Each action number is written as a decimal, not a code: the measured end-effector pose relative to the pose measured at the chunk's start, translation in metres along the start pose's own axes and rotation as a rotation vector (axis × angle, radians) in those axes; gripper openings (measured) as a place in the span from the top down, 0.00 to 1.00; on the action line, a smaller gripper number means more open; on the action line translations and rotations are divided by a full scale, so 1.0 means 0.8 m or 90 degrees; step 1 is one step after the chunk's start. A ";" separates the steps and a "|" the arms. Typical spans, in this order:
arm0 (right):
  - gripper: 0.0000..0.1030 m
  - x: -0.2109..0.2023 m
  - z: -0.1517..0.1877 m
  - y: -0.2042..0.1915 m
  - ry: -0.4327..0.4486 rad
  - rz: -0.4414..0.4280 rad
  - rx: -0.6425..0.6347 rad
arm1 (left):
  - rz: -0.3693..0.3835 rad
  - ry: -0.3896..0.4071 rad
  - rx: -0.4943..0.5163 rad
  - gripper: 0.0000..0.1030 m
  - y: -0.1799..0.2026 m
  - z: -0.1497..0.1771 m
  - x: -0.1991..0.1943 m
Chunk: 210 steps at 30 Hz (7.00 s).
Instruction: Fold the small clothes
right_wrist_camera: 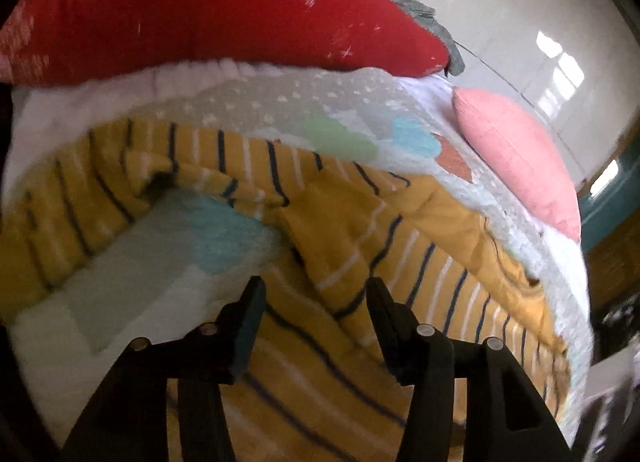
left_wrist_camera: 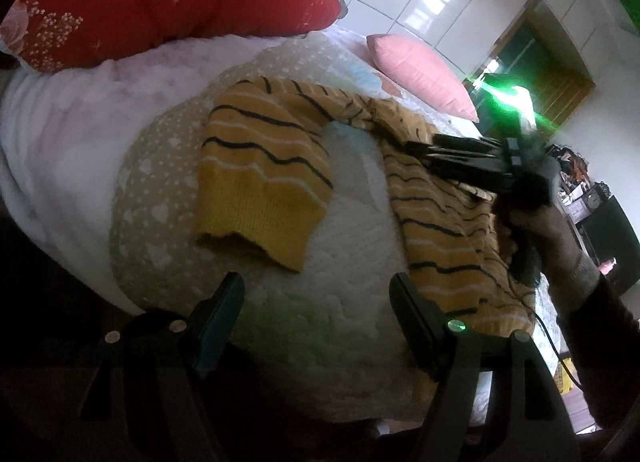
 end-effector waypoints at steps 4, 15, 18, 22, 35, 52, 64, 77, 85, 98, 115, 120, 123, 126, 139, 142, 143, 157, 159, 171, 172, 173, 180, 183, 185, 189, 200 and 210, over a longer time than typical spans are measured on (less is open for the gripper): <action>0.45 -0.055 0.028 0.040 0.042 -0.005 0.137 | -0.001 0.001 -0.004 0.27 -0.007 -0.001 -0.002; 0.30 -0.214 0.285 0.186 0.070 0.095 0.516 | 0.062 -0.026 0.057 0.24 0.062 0.017 0.014; 0.30 -0.230 0.346 0.188 0.101 0.024 0.638 | 0.086 -0.066 0.070 0.24 0.091 0.031 0.033; 0.30 -0.214 0.368 0.160 0.117 -0.056 0.679 | 0.108 -0.095 0.101 0.24 0.131 0.044 0.051; 0.84 -0.165 0.340 0.114 0.122 -0.120 0.617 | 0.021 -0.117 0.181 0.83 0.171 0.045 0.078; 0.82 -0.217 0.412 0.105 0.119 -0.133 0.650 | 0.076 -0.155 0.146 0.65 0.159 0.071 0.042; 0.59 -0.309 0.458 0.167 0.144 0.026 0.669 | 0.086 -0.065 0.153 0.31 0.160 0.031 0.004; 0.57 -0.215 0.334 0.118 0.080 -0.038 0.501 | 0.027 -0.042 0.087 0.26 0.093 0.017 0.001; 0.54 -0.212 0.350 0.120 -0.022 0.117 0.420 | -0.006 -0.016 0.016 0.25 0.028 -0.010 0.004; 0.45 -0.166 0.155 -0.036 0.038 -0.102 0.212 | -0.059 0.042 -0.164 0.23 -0.115 -0.018 -0.018; 0.74 -0.031 0.002 -0.293 -0.005 -0.196 -0.155 | -0.092 0.041 -0.258 0.23 -0.222 0.020 -0.035; 0.93 -0.037 -0.047 -0.308 0.020 -0.226 -0.113 | -0.085 0.035 -0.254 0.23 -0.218 0.015 -0.030; 0.93 -0.049 -0.093 -0.325 0.059 -0.245 -0.101 | -0.082 0.043 -0.244 0.23 -0.213 0.012 -0.037; 0.93 -0.081 -0.150 -0.327 0.112 -0.266 -0.084 | -0.089 0.049 -0.236 0.23 -0.211 0.012 -0.045; 0.93 -0.271 -0.281 -0.058 0.279 -0.133 0.041 | -0.081 0.051 -0.209 0.23 -0.181 -0.005 -0.046; 0.93 -0.320 -0.270 0.008 0.309 -0.094 0.063 | -0.074 0.052 -0.179 0.23 -0.157 -0.014 -0.045; 0.93 -0.329 -0.260 0.025 0.311 -0.087 0.071 | -0.072 0.053 -0.171 0.23 -0.151 -0.017 -0.045; 0.87 -0.198 0.110 0.304 -0.009 0.208 0.264 | -0.042 0.032 -0.039 0.23 -0.026 -0.046 -0.026; 0.82 -0.204 0.135 0.317 -0.008 0.223 0.287 | -0.026 0.036 -0.008 0.23 0.002 -0.062 -0.023; 0.46 -0.205 0.182 0.261 0.093 0.009 0.436 | 0.193 -0.058 0.038 0.19 0.208 -0.160 0.118; 0.46 -0.199 0.188 0.254 0.093 -0.012 0.451 | 0.200 -0.075 0.033 0.19 0.220 -0.164 0.137; 0.46 -0.195 0.192 0.250 0.093 -0.024 0.461 | 0.203 -0.093 0.028 0.19 0.231 -0.167 0.158; 0.42 -0.188 0.239 0.245 0.100 -0.062 0.533 | 0.188 -0.160 -0.082 0.41 0.225 -0.198 0.252; 0.41 -0.187 0.258 0.243 0.108 -0.058 0.560 | 0.168 -0.146 -0.068 0.79 0.211 -0.190 0.240; 0.41 -0.186 0.269 0.237 0.111 -0.060 0.571 | 0.144 -0.126 -0.042 0.79 0.203 -0.176 0.232; 0.41 -0.181 0.288 0.228 0.110 -0.055 0.573 | 0.110 -0.118 -0.009 0.80 0.184 -0.142 0.227; 0.39 -0.190 0.279 0.219 0.091 -0.010 0.544 | 0.136 -0.063 0.007 0.80 0.178 -0.142 0.232; 0.35 -0.152 0.170 0.207 0.072 -0.005 0.437 | 0.247 -0.068 -0.051 0.68 0.175 -0.146 0.230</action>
Point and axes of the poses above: each gripper's, at about its wrist camera, not at the fingertips, and x roughly the way its jaws point, y to its right, z to its underside, the point moved 10 cm from there along x, roughly the way its jaws point, and after that the axes turned 7 degrees about -z, right-handed, at the moved point
